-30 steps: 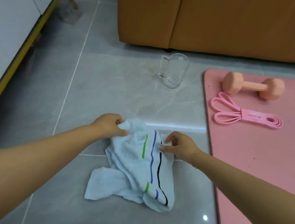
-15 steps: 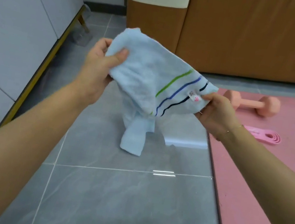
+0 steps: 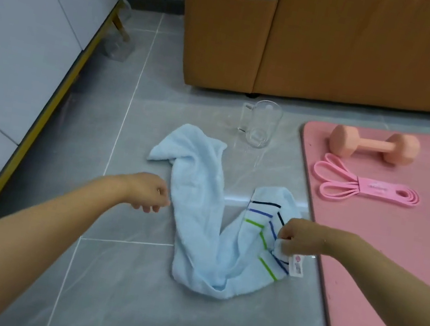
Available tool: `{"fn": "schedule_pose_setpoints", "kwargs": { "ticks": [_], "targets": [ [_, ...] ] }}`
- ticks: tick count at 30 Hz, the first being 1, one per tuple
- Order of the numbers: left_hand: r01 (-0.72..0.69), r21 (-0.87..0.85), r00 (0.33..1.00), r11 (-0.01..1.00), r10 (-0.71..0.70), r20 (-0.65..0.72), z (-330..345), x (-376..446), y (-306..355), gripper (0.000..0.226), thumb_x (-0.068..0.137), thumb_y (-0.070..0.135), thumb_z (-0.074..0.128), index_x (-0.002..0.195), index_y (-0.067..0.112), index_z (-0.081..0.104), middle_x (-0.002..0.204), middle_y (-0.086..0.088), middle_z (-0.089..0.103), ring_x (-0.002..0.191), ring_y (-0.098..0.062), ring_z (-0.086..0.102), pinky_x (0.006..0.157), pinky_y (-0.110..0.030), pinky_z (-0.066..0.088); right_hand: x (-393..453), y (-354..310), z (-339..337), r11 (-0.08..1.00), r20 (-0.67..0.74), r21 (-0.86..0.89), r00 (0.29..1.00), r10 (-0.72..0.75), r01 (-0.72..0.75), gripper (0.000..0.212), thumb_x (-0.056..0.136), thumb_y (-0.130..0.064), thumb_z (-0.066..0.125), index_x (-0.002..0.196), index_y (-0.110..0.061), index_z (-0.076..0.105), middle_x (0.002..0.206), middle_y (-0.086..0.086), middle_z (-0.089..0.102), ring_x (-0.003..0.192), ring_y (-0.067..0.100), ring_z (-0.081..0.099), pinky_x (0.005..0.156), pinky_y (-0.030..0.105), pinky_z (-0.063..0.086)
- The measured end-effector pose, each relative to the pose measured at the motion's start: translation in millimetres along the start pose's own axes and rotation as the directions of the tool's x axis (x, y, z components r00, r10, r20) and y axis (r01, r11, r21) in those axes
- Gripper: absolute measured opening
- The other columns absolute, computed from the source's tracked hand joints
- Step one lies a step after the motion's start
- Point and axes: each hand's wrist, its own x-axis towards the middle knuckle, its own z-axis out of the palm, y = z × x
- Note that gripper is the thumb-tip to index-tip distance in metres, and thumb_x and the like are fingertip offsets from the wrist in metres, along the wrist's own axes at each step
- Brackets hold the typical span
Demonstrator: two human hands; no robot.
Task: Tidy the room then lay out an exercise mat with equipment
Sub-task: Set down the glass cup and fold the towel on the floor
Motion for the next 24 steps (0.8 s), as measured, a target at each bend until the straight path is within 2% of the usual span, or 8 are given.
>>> {"fn": "schedule_pose_setpoints", "kwargs": {
  "ticks": [4, 8, 11, 14, 17, 19, 21, 24],
  "targets": [
    [-0.262, 0.022, 0.881, 0.965, 0.248, -0.402, 18.4, 25.9, 13.8, 0.011, 0.089, 0.025, 0.059, 0.099, 0.020, 0.058, 0.100, 0.003, 0.058, 0.091, -0.018, 0.057, 0.082, -0.030, 0.046, 5.9, -5.0, 2.8, 0.995, 0.061, 0.091, 0.998, -0.035, 0.030, 0.019, 0.073, -0.021, 0.066, 0.056, -0.018, 0.058, 0.058, -0.006, 0.044, 0.055, 0.008, 0.038, 0.057, 0.024, 0.033],
    [-0.520, 0.447, 0.790, 0.728, 0.609, -0.073, 45.6, 33.9, 44.2, 0.036, 0.091, 0.039, 0.057, 0.127, 0.035, 0.054, 0.146, 0.008, 0.038, 0.131, -0.015, 0.034, 0.107, -0.034, 0.028, -1.1, -29.9, -12.8, 0.973, 0.191, 0.232, 0.980, -0.050, 0.004, 0.030, 0.078, -0.018, 0.072, 0.050, -0.025, 0.065, 0.048, -0.011, 0.057, 0.046, 0.001, 0.051, 0.052, 0.017, 0.041],
    [-0.404, 0.702, 0.831, 0.587, 0.556, 0.013, 53.8, 41.4, 40.7, 0.035, 0.089, 0.050, 0.054, 0.120, 0.034, 0.058, 0.154, 0.009, 0.025, 0.139, -0.014, 0.023, 0.106, -0.034, 0.022, -10.3, -41.8, -19.0, 0.963, 0.457, 0.259, 0.888, -0.056, -0.073, 0.019, 0.081, -0.014, 0.071, 0.065, -0.023, 0.072, 0.060, -0.006, 0.069, 0.053, 0.006, 0.064, 0.052, 0.018, 0.051],
    [-0.154, 0.701, 0.931, 0.697, 0.341, -0.134, 38.7, 41.6, 10.7, 0.040, 0.092, 0.051, 0.048, 0.126, 0.030, 0.048, 0.154, 0.006, 0.023, 0.140, -0.017, 0.021, 0.106, -0.038, 0.026, -15.8, -49.3, -7.6, 0.975, 0.615, 0.201, 0.786, -0.053, -0.092, 0.007, 0.084, -0.015, 0.069, 0.089, -0.018, 0.072, 0.082, 0.005, 0.071, 0.071, 0.015, 0.068, 0.065, 0.024, 0.058],
    [-0.014, 0.607, 0.965, 0.795, 0.170, -0.201, 29.2, 32.3, -19.2, 0.051, 0.097, 0.042, 0.040, 0.145, 0.027, 0.028, 0.161, -0.004, 0.001, 0.145, -0.021, 0.016, 0.111, -0.043, 0.026, -13.1, -51.8, 24.0, 0.987, 0.638, 0.145, 0.769, -0.040, -0.069, 0.030, 0.084, -0.023, 0.070, 0.113, -0.015, 0.065, 0.096, 0.002, 0.067, 0.083, 0.018, 0.066, 0.072, 0.028, 0.056],
    [-0.141, 0.559, 0.898, 0.817, 0.343, -0.274, 38.4, 21.4, -31.6, 0.050, 0.094, 0.033, 0.042, 0.143, 0.022, 0.038, 0.158, -0.012, 0.017, 0.135, -0.029, 0.038, 0.105, -0.044, 0.035, -7.7, -50.8, 40.8, 0.973, 0.502, 0.232, 0.858, -0.104, -0.018, 0.020, 0.085, -0.027, 0.066, 0.100, -0.014, 0.068, 0.090, 0.000, 0.067, 0.077, 0.012, 0.063, 0.065, 0.023, 0.052],
    [-0.341, 0.575, 0.754, 0.744, 0.582, -0.306, 49.8, 4.4, -36.1, 0.045, 0.081, 0.025, 0.039, 0.120, 0.019, 0.061, 0.131, -0.011, 0.055, 0.105, -0.030, 0.062, 0.085, -0.040, 0.048, 0.1, -47.4, 45.2, 0.946, 0.156, 0.315, 0.980, -0.127, 0.072, 0.010, 0.085, -0.023, 0.065, 0.076, -0.017, 0.062, 0.073, -0.004, 0.061, 0.062, 0.006, 0.054, 0.055, 0.018, 0.043],
    [-0.375, 0.514, 0.633, 0.771, 0.618, -0.466, 72.1, -20.8, -42.5, 0.022, 0.076, 0.025, 0.041, 0.087, 0.021, 0.059, 0.087, 0.003, 0.058, 0.074, -0.023, 0.060, 0.062, -0.032, 0.048, 12.5, -52.7, 38.7, 0.980, -0.298, 0.101, 0.945, -0.135, 0.172, 0.014, 0.082, -0.026, 0.063, 0.074, -0.024, 0.051, 0.065, -0.012, 0.049, 0.061, 0.005, 0.046, 0.056, 0.020, 0.035]
  ]
}}
